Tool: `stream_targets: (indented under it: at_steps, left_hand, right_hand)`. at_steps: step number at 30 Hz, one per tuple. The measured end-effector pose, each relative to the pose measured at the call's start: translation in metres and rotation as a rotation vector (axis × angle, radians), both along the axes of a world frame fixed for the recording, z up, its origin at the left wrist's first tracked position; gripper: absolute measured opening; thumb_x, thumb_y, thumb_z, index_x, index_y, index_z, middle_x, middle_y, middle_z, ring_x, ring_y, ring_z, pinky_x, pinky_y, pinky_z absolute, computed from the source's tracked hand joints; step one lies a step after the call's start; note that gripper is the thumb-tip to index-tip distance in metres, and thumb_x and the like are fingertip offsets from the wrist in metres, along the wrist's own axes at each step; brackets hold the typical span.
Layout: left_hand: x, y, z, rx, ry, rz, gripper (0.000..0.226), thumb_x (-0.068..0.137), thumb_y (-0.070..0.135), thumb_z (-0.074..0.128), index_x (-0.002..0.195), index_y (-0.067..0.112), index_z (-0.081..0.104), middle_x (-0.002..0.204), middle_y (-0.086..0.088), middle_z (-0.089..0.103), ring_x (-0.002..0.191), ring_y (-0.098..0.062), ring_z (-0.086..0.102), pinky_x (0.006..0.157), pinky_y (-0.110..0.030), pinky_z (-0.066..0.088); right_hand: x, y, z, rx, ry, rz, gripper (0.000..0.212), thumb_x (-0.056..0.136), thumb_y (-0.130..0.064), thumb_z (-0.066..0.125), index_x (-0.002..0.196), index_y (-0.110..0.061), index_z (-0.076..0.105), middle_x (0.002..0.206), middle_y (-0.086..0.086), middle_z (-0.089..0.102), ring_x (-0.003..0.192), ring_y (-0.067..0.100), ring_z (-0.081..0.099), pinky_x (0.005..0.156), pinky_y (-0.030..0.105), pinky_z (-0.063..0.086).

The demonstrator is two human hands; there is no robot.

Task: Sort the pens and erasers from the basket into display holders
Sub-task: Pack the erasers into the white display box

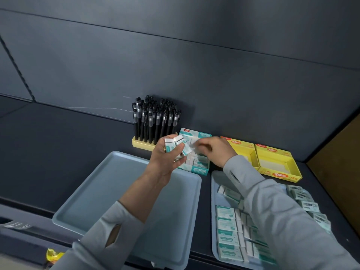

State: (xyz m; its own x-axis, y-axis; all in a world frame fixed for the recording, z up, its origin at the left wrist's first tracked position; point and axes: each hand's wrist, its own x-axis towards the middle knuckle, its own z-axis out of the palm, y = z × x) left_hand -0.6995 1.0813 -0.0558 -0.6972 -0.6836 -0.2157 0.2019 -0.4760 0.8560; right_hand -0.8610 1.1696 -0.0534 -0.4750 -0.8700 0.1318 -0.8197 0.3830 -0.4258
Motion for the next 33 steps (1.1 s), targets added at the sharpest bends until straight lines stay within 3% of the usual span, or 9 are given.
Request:
stream_targets:
  at_steps: [3, 7, 11, 14, 17, 21, 24, 27, 33]
  left_hand:
    - [-0.001, 0.001, 0.001, -0.026, 0.012, 0.016, 0.024, 0.09, 0.0, 0.061, 0.107, 0.016, 0.054, 0.104, -0.009, 0.064, 0.089, -0.019, 0.062, 0.073, -0.025, 0.054]
    - [-0.001, 0.006, 0.002, -0.028, 0.05, 0.014, 0.025, 0.091, -0.002, 0.06, 0.11, 0.011, 0.052, 0.103, -0.01, 0.064, 0.086, -0.016, 0.064, 0.072, -0.021, 0.057]
    - [0.003, 0.004, 0.007, 0.141, 0.056, 0.058, 0.02, 0.097, 0.005, 0.053, 0.116, 0.011, 0.052, 0.105, -0.015, 0.062, 0.084, -0.02, 0.065, 0.083, -0.03, 0.056]
    - [0.007, -0.002, 0.01, 0.329, 0.052, 0.103, 0.027, 0.101, 0.007, 0.04, 0.126, 0.01, 0.05, 0.106, -0.018, 0.062, 0.087, -0.027, 0.064, 0.074, -0.037, 0.055]
    - [0.011, -0.004, 0.014, 0.383, 0.054, 0.102, 0.04, 0.099, 0.0, 0.029, 0.135, 0.011, 0.044, 0.109, -0.019, 0.06, 0.101, -0.034, 0.062, 0.071, -0.042, 0.053]
    - [0.014, -0.002, 0.013, 0.305, 0.041, 0.066, 0.05, 0.098, -0.01, 0.026, 0.143, 0.009, 0.034, 0.111, -0.019, 0.058, 0.108, -0.036, 0.061, 0.084, -0.045, 0.053]
    - [0.017, 0.001, 0.01, 0.215, 0.057, 0.027, 0.052, 0.098, -0.012, 0.035, 0.145, 0.009, 0.028, 0.122, -0.021, 0.057, 0.116, -0.034, 0.058, 0.093, -0.044, 0.051]
    - [0.02, 0.001, 0.008, 0.187, 0.086, 0.003, 0.056, 0.098, -0.008, 0.041, 0.147, 0.01, 0.023, 0.127, -0.02, 0.056, 0.116, -0.031, 0.059, 0.104, -0.045, 0.045]
    - [0.024, 0.001, 0.001, 0.093, 0.047, -0.024, 0.036, 0.095, -0.001, 0.054, 0.13, 0.002, 0.048, 0.115, -0.019, 0.067, 0.101, -0.026, 0.069, 0.078, -0.03, 0.059]
  right_hand:
    - [0.02, -0.001, 0.014, -0.296, -0.638, 0.008, 0.014, 0.094, -0.024, 0.061, 0.098, -0.013, 0.07, 0.091, 0.001, 0.073, 0.081, 0.022, 0.069, 0.075, 0.038, 0.059]
    - [0.033, -0.001, 0.022, -0.321, -0.727, 0.091, 0.011, 0.088, -0.005, 0.067, 0.095, -0.014, 0.066, 0.074, 0.001, 0.069, 0.057, 0.02, 0.061, 0.053, 0.023, 0.052]
    - [0.015, 0.009, 0.02, -0.312, -0.475, -0.026, 0.018, 0.087, -0.004, 0.069, 0.085, -0.022, 0.066, 0.071, 0.004, 0.065, 0.051, 0.018, 0.056, 0.055, 0.028, 0.052]
    - [0.004, 0.02, 0.017, -0.166, -0.245, -0.102, 0.02, 0.086, -0.008, 0.068, 0.079, -0.026, 0.065, 0.075, 0.004, 0.068, 0.049, 0.016, 0.056, 0.06, 0.024, 0.051]
    - [0.004, 0.023, 0.01, -0.021, -0.2, -0.106, 0.023, 0.085, -0.009, 0.068, 0.073, -0.028, 0.065, 0.079, 0.0, 0.07, 0.06, 0.014, 0.06, 0.067, 0.031, 0.057]
    - [0.012, 0.021, 0.003, 0.061, -0.071, -0.091, 0.007, 0.083, -0.017, 0.072, 0.079, -0.023, 0.07, 0.085, -0.006, 0.068, 0.081, 0.016, 0.062, 0.082, 0.035, 0.054]
    - [0.017, 0.02, 0.005, 0.164, 0.059, -0.027, 0.014, 0.078, -0.026, 0.079, 0.088, -0.02, 0.072, 0.095, -0.004, 0.063, 0.09, 0.017, 0.058, 0.082, 0.028, 0.048]
    - [0.021, 0.017, 0.002, 0.168, 0.168, -0.023, 0.009, 0.079, -0.019, 0.075, 0.088, -0.02, 0.074, 0.1, -0.001, 0.067, 0.094, 0.019, 0.059, 0.076, 0.022, 0.04]
    - [0.026, 0.011, -0.004, 0.182, 0.307, -0.049, 0.008, 0.085, -0.015, 0.065, 0.086, -0.019, 0.072, 0.097, 0.003, 0.067, 0.088, 0.023, 0.059, 0.071, 0.024, 0.042]
